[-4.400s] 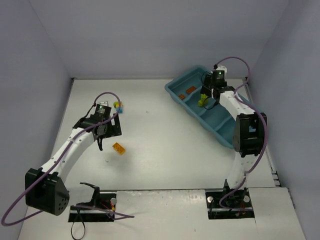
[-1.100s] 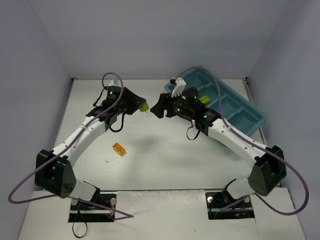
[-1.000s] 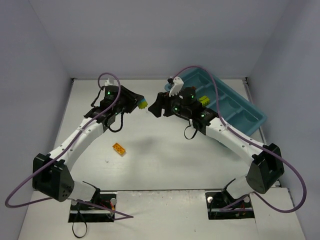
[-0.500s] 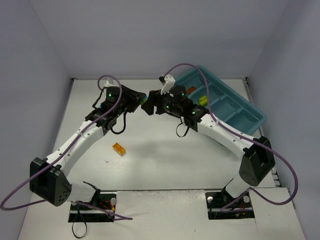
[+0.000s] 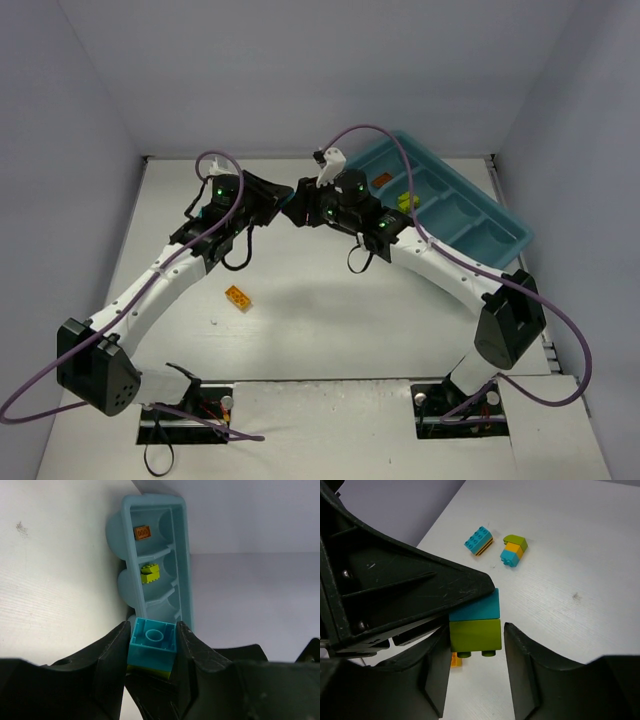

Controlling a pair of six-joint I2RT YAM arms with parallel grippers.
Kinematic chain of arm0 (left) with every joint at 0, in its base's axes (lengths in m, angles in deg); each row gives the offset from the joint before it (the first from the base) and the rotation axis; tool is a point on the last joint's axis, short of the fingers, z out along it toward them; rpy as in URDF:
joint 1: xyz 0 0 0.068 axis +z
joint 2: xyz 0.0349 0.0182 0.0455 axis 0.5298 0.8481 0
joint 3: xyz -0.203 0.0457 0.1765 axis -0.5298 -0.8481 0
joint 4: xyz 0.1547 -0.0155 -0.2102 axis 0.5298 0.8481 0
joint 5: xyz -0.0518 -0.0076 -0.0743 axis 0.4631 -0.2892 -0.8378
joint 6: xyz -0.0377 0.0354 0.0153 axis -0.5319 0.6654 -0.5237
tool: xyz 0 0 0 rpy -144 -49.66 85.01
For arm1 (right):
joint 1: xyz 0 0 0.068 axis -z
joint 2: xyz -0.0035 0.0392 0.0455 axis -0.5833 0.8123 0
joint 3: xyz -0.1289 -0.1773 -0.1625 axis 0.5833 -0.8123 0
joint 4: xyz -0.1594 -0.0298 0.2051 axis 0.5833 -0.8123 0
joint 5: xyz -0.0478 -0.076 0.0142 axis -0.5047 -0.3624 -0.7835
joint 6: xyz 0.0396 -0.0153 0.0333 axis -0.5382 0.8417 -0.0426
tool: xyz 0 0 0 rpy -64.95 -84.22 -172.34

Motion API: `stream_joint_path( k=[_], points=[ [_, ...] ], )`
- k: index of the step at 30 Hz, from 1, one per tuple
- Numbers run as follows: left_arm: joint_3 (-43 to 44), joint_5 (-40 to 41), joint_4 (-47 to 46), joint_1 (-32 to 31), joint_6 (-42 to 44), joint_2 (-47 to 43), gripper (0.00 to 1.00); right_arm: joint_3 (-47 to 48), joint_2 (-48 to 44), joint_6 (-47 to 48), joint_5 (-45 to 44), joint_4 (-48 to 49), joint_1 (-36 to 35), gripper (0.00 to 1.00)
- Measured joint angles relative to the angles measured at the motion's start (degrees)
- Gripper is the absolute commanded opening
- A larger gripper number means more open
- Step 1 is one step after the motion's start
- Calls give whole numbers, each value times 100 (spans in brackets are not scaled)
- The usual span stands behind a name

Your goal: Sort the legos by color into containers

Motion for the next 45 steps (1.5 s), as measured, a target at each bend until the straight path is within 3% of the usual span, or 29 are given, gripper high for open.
stream_joint_path(
  k=[4, 7, 14, 19, 28, 36, 41, 45],
  points=[
    [-83, 26, -39, -15, -7, -33, 0, -2, 0, -9, -44, 9, -37, 7],
    [-83, 90, -37, -17, -2, -55, 0, -26, -13, -9, -52, 39, -48, 0],
    [-140, -31, 90, -118, 83, -87, 0, -826, -511, -72, -96, 435, -66, 0],
    [-197, 208, 70, 170, 133, -101, 0, -1547, -1064, 13, -264, 70, -17, 0],
    [-452, 271, 70, 439, 667, -385, 0, -1563, -1165, 393, -809, -566, 754, 1],
    [-452, -439, 446, 439, 2868, -636, 0, -398, 66, 433, -1989, -1108, 2551, 6],
    [-625, -942, 675, 437, 4033, -938, 0, 321, 1108, 448, -2181, -1215, 3010, 12],
    [-918, -1294, 750, 437, 4686, -1252, 0, 811, 1832, 450, -2181, -1296, 3145, 26]
  ],
)
